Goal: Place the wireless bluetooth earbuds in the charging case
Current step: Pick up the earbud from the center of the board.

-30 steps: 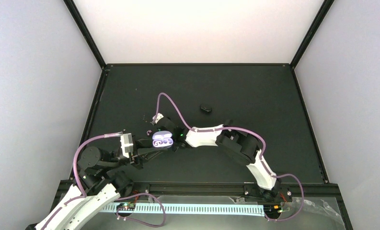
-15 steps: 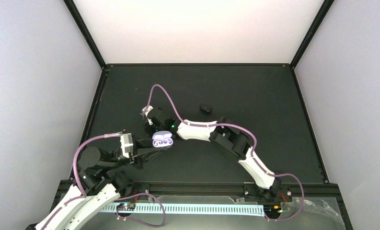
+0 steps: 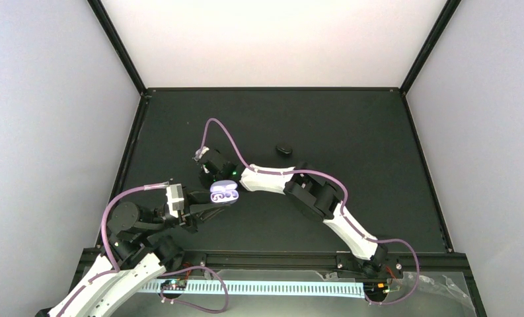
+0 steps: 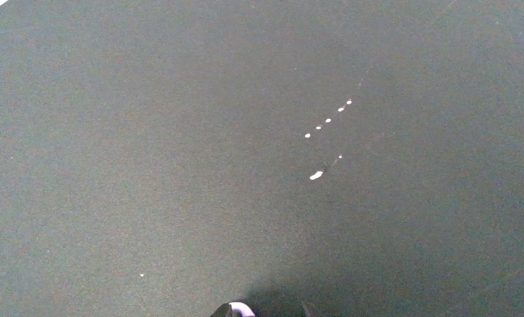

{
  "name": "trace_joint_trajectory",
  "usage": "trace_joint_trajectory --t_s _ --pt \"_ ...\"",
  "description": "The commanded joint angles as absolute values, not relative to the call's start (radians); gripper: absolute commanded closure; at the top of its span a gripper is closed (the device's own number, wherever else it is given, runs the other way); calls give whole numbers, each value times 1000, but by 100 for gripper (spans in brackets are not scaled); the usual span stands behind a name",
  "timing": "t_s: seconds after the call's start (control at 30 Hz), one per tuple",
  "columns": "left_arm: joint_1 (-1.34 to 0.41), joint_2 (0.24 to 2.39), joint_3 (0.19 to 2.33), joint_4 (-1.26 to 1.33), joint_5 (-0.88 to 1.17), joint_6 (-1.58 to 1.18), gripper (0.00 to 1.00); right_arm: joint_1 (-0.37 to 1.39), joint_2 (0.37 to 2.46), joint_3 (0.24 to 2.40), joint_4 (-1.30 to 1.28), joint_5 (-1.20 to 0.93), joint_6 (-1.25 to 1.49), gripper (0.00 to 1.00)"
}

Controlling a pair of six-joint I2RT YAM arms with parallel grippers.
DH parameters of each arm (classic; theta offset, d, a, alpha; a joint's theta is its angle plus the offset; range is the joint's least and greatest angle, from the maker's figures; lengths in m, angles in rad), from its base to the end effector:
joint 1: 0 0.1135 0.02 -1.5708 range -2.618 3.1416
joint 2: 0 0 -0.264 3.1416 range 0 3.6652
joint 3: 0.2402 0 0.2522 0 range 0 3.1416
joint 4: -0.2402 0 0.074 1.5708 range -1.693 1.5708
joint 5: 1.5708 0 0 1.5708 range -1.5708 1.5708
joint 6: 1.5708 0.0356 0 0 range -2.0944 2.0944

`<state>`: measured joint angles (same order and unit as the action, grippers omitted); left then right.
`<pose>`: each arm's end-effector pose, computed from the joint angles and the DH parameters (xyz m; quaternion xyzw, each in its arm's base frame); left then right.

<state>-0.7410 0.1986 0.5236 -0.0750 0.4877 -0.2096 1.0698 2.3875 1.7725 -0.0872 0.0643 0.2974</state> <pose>0.0451 -0.0638 0.3267 0.3403 0.5243 -0.4824 0.6137 0.2569 0.4644 0.1312 -0.3290 0.8450 0.2430 0.3445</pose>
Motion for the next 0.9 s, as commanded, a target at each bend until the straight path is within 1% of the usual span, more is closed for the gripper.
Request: trace_joint_trajectory --t_s 0.0,0.1,0.3,0.5,0.67,0.87 --pt "-744 193 555 -80 468 -193 98 1066 2415 1785 -109 84 304 76" --pt "-744 191 555 -81 470 -193 98 1066 2405 1766 -104 85 304 78" --pt "-744 191 554 -84 468 -195 98 1066 2374 1701 -78 86 307 87" --pt "-744 189 554 -86 467 -196 98 1066 2300 1600 -35 115 334 92" --pt "-744 187 552 -88 465 -193 98 1051 2161 1412 40 151 381 95" --pt "-744 195 541 -69 469 -194 99 1010 1901 1088 87 233 464 98"
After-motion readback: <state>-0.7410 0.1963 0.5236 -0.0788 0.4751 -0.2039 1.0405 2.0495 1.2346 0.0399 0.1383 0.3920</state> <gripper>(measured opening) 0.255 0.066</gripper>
